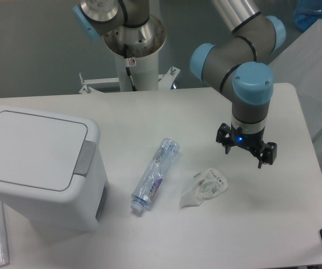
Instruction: Open the trash can
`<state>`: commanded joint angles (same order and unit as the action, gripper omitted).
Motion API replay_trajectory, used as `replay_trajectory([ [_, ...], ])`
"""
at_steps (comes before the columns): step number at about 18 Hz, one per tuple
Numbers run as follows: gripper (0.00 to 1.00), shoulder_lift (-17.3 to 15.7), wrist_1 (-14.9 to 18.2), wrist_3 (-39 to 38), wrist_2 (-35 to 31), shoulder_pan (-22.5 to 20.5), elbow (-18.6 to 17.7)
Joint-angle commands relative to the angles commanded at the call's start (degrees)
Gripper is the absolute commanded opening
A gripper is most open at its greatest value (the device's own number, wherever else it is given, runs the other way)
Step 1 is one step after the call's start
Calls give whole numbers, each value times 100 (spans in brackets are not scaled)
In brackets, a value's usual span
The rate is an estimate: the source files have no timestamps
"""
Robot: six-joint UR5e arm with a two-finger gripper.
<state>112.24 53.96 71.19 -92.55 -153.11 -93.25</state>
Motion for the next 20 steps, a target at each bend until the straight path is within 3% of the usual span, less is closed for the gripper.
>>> replay_trajectory([
  [9, 100, -9, -17, 44, 53, 18, 0],
  [12, 100, -17, -18, -43, 420, -9, -9],
  [20, 100, -97, -105, -2275, 1712, 44, 88],
])
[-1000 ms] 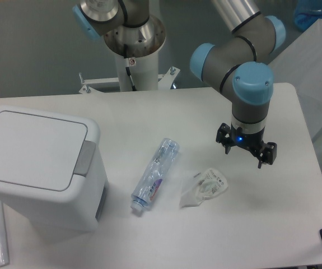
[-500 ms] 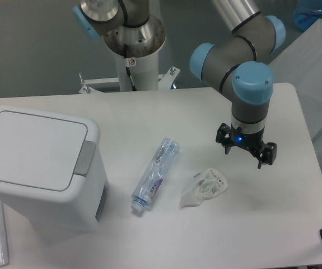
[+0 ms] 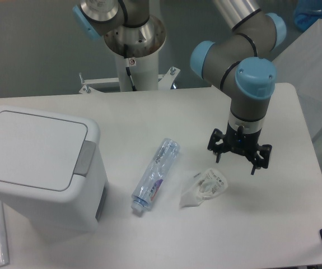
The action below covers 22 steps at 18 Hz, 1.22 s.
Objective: Open the trash can
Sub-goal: 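Move the gripper over the bottle toward the trash can lid edge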
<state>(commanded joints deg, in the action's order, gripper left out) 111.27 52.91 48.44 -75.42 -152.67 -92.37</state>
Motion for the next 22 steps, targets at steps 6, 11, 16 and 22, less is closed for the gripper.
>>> replay_trajectory([
  [6, 100, -272, 0, -352, 966, 273, 211],
  [11, 100, -509, 0, -1002, 1601, 465, 334],
  [16, 100, -554, 0, -1635, 1820, 835, 519],
  [22, 100, -887, 9, -2013, 2032, 1186, 431],
])
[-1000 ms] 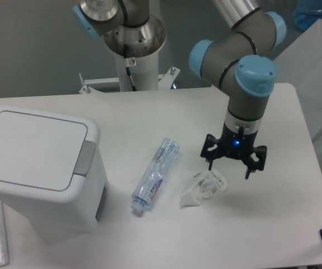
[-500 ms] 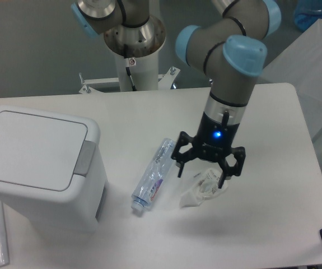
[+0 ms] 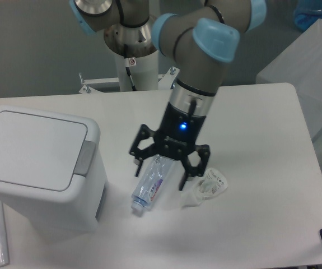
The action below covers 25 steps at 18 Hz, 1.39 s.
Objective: Open the trash can
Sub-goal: 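Move the gripper over the bottle toward the trash can lid edge, then push the gripper against the lid edge to flip the lid up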
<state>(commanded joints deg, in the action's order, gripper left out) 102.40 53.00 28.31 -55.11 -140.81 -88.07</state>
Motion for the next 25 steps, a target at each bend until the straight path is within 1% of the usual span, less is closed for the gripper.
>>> replay_trajectory([
  [3, 100, -62, -9, -325, -9, 97, -9],
  [8, 100, -79, -9, -405, -44, 308, -96],
  [20, 100, -88, -70, -344, -61, 370, -351],
  [25, 100, -71, -88, -344, -61, 370, -369],
])
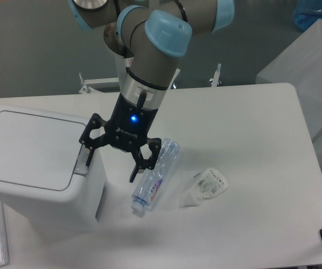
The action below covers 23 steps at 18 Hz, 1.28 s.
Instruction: Open the trash can
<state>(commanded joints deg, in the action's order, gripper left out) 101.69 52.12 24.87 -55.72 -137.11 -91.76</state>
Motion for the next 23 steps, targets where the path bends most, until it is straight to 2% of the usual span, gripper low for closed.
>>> replay_trajectory([
  [13, 100, 9, -17, 26, -87, -105, 220],
  [16, 100, 9, -96, 403, -412, -412, 220],
  [18, 100, 9, -158, 807, -850, -693, 159],
  [21, 100, 44, -158, 1379, -1527, -738, 80],
  [23, 100, 201, -184, 1537, -2010, -738, 70],
])
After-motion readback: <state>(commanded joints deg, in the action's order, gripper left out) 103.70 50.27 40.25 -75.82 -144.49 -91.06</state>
